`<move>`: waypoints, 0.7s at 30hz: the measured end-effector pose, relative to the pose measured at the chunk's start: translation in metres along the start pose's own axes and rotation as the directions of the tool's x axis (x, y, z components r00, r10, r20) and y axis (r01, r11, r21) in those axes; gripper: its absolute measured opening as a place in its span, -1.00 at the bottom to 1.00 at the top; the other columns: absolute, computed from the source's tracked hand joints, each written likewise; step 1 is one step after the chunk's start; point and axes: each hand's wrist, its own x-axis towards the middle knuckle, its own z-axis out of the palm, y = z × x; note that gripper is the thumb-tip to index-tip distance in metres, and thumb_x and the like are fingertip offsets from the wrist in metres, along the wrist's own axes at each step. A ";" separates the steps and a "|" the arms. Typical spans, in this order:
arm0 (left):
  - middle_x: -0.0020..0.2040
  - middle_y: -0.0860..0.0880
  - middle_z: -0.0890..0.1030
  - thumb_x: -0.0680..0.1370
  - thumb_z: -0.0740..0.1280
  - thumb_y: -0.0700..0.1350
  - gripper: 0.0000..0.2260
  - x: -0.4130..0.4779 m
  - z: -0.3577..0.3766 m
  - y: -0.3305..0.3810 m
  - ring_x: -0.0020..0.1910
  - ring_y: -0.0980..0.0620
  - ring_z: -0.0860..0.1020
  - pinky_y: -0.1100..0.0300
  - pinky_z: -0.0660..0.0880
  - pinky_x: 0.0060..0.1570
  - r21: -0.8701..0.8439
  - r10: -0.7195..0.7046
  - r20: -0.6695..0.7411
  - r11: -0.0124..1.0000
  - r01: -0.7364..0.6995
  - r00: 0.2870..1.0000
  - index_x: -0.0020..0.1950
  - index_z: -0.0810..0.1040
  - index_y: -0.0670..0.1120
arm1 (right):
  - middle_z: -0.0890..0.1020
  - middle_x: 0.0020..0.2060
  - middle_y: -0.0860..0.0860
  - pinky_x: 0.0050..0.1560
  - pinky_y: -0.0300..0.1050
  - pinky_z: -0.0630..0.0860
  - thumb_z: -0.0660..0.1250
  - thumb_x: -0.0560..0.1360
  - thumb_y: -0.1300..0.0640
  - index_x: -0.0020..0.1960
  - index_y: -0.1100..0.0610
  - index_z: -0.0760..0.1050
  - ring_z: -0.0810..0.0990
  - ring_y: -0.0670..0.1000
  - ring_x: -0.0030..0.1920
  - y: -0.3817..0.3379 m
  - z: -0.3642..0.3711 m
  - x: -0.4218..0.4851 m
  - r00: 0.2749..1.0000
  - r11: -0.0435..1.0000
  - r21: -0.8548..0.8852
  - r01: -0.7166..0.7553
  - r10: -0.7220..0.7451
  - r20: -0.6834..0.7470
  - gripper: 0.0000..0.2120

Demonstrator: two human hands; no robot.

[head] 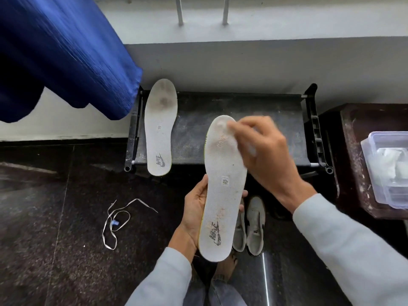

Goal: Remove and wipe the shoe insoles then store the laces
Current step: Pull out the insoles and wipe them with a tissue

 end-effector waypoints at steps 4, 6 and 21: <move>0.01 -0.22 0.65 0.58 0.21 0.15 -0.56 -0.002 -0.001 0.001 -0.07 -0.20 0.60 -0.07 0.49 0.03 -0.044 0.017 -0.037 0.999 -0.018 0.999 0.16 0.65 -0.17 | 0.62 0.03 0.10 -0.19 -0.06 0.64 0.42 0.41 0.42 0.17 0.19 0.61 0.55 0.08 0.01 -0.005 0.005 -0.030 0.868 0.954 0.031 0.298 -0.285 0.406 -0.64; 0.03 -0.26 0.66 0.59 0.16 0.17 -0.51 -0.003 -0.003 0.002 -0.12 -0.21 0.62 -0.02 0.51 -0.04 0.007 0.005 -0.018 1.000 -0.005 1.000 0.19 0.65 -0.17 | 0.64 0.00 0.09 -0.20 -0.04 0.62 0.41 0.41 0.39 0.16 0.14 0.64 0.54 0.09 0.00 0.012 0.012 -0.021 0.914 0.977 -0.021 0.210 -0.189 0.358 -0.64; 0.03 -0.31 0.67 0.60 0.11 0.20 -0.47 -0.011 -0.004 0.007 -0.26 -0.19 0.65 0.08 0.58 -0.21 0.054 -0.048 0.021 0.997 0.047 0.999 0.25 0.63 -0.16 | 0.60 -0.03 0.12 -0.07 0.08 0.57 0.26 0.50 0.35 0.11 0.17 0.65 0.53 0.10 -0.02 0.023 0.023 0.010 0.973 0.994 -0.074 -0.081 0.095 0.209 -0.72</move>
